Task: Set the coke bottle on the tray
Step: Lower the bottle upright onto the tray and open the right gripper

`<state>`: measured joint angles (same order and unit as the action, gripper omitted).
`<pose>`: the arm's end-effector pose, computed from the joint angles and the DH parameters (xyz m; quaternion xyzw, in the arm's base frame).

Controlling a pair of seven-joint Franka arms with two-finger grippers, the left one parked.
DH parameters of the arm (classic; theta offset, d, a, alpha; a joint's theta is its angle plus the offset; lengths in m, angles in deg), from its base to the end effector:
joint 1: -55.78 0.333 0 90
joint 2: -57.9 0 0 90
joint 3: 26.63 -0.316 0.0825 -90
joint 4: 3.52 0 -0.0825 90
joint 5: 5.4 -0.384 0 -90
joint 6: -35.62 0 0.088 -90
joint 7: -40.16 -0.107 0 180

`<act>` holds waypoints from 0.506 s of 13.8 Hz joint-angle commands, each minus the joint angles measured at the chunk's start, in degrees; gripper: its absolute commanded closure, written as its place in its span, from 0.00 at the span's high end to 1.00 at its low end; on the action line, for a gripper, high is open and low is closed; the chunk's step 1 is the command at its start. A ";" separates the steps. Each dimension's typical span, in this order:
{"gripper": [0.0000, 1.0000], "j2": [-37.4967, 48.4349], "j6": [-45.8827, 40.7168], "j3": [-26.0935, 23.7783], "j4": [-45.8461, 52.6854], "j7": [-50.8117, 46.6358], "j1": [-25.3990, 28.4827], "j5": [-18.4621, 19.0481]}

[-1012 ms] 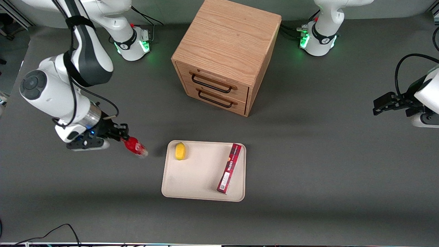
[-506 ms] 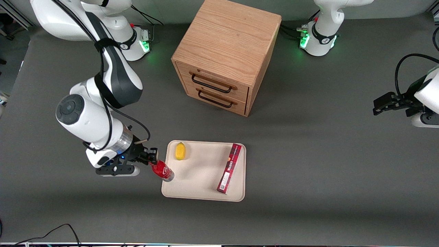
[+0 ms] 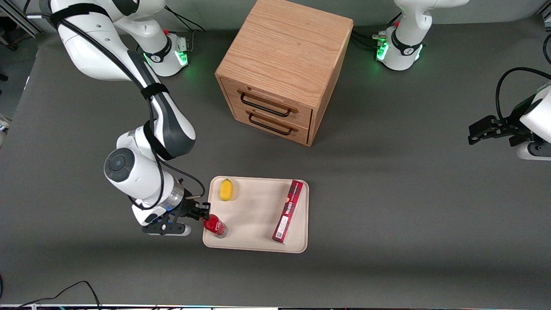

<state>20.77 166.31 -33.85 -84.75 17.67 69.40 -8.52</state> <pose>0.7001 0.2470 0.3425 -0.9912 0.0464 -0.0799 0.0950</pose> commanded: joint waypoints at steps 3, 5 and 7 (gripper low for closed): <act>0.00 0.49 0.27 0.63 -0.95 -3.09 1.58 0.74; 1.00 0.40 0.27 0.63 -0.42 -3.01 1.58 0.82; 1.00 1.27 -0.52 0.72 0.28 -2.22 1.32 1.26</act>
<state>20.77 166.30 -33.82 -84.91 16.41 70.25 -8.49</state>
